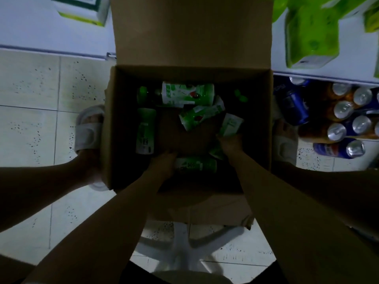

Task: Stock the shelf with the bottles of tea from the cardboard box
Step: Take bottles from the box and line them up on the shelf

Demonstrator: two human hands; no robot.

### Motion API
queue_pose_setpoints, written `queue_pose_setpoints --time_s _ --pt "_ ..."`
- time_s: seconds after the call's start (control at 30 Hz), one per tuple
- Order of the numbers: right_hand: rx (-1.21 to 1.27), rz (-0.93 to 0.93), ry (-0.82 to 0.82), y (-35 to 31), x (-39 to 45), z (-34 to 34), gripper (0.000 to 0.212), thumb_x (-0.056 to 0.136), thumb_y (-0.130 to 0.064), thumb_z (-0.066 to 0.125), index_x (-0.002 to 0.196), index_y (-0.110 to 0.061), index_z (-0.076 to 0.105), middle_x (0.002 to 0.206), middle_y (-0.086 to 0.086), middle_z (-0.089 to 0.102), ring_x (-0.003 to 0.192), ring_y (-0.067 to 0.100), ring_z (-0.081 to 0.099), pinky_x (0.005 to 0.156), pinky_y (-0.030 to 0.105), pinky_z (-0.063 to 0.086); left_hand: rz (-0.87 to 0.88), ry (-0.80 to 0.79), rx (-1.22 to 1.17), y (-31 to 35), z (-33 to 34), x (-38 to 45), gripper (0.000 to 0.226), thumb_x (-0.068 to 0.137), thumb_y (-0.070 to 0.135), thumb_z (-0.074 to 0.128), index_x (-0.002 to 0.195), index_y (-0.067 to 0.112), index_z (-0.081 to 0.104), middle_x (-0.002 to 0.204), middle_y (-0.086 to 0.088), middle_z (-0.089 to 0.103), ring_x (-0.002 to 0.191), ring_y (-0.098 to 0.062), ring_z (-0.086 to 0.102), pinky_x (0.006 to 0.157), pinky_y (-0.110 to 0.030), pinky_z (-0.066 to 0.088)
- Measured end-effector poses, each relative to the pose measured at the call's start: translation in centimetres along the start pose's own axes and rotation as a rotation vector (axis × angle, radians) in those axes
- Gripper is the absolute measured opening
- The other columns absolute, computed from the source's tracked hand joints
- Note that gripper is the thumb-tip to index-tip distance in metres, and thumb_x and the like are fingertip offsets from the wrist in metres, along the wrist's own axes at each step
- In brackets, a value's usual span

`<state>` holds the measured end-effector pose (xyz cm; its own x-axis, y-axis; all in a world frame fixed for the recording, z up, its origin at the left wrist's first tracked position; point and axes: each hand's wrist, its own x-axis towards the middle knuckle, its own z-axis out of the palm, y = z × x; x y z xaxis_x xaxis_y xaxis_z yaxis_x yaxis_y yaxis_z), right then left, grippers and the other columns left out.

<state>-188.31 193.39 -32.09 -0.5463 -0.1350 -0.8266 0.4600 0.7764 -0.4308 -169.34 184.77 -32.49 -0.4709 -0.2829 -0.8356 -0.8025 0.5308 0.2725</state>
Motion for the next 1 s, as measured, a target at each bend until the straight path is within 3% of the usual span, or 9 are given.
queue_pose_setpoints --time_s 0.17,0.3,0.43,0.53,0.7,0.87,1.0 --pt "0.021 -0.010 -0.040 0.1 0.0 -0.4 0.050 0.093 -0.014 0.059 0.140 -0.006 0.043 0.139 0.014 0.049 0.129 0.033 0.048 0.105 0.040 0.042 0.000 -0.045 0.032 0.1 -0.9 0.4 0.044 0.092 0.021 0.060 0.132 0.008 0.051 0.136 -0.017 0.049 0.121 -0.033 0.050 0.099 -0.037 0.043" --pt "0.015 -0.047 -0.078 -0.7 -1.0 -1.6 0.046 0.094 -0.014 0.058 0.138 -0.006 0.046 0.133 0.011 0.052 0.124 0.031 0.050 0.098 0.038 0.045 0.032 0.032 0.180 0.7 -2.1 -1.2 0.067 0.086 0.038 0.067 0.143 0.018 0.039 0.139 -0.017 0.045 0.127 -0.037 0.043 0.096 -0.041 0.043" --pt "0.019 -0.124 -0.107 -1.4 -3.2 -2.7 0.048 0.093 -0.014 0.060 0.138 -0.008 0.046 0.139 0.012 0.050 0.126 0.034 0.048 0.103 0.043 0.044 -0.004 0.098 0.223 1.4 -3.6 -4.1 0.087 0.081 0.046 0.069 0.151 0.025 0.021 0.129 -0.012 0.056 0.114 -0.031 0.057 0.084 -0.039 0.050" --pt "-0.020 -0.161 -0.103 -1.2 -5.7 -3.2 0.056 0.087 -0.014 0.069 0.137 -0.006 0.045 0.138 0.015 0.052 0.126 0.034 0.050 0.103 0.047 0.045 -0.010 0.209 0.211 1.7 -4.8 -6.7 0.078 0.080 0.046 0.070 0.145 0.022 0.033 0.122 -0.010 0.061 0.107 -0.029 0.060 0.077 -0.033 0.048" --pt "-0.111 -0.244 -0.142 0.2 -8.8 -3.0 0.063 0.079 -0.014 0.075 0.135 -0.006 0.046 0.131 0.015 0.056 0.122 0.035 0.054 0.099 0.046 0.048 -0.026 0.272 -0.005 2.4 -6.1 -9.9 0.065 0.078 0.033 0.076 0.133 0.018 0.045 0.125 -0.009 0.059 0.111 -0.029 0.059 0.089 -0.041 0.053" --pt "-0.089 -0.293 -0.178 0.7 -11.3 -3.0 0.070 0.080 -0.016 0.076 0.140 -0.013 0.040 0.134 0.012 0.054 0.123 0.034 0.052 0.101 0.046 0.046 -0.080 0.488 -0.404 3.6 -5.4 -11.3 0.065 0.066 0.027 0.086 0.115 0.020 0.044 0.118 -0.006 0.061 0.109 -0.028 0.059 0.085 -0.041 0.052" --pt "-0.063 -0.287 -0.210 0.5 -11.8 -3.8 0.067 0.080 -0.014 0.075 0.138 -0.012 0.041 0.131 0.011 0.056 0.121 0.032 0.054 0.098 0.043 0.046 -0.070 0.555 -0.531 4.6 -4.6 -10.7 0.076 0.067 0.022 0.086 0.131 0.017 0.045 0.129 -0.007 0.059 0.121 -0.027 0.055 0.095 -0.041 0.048"
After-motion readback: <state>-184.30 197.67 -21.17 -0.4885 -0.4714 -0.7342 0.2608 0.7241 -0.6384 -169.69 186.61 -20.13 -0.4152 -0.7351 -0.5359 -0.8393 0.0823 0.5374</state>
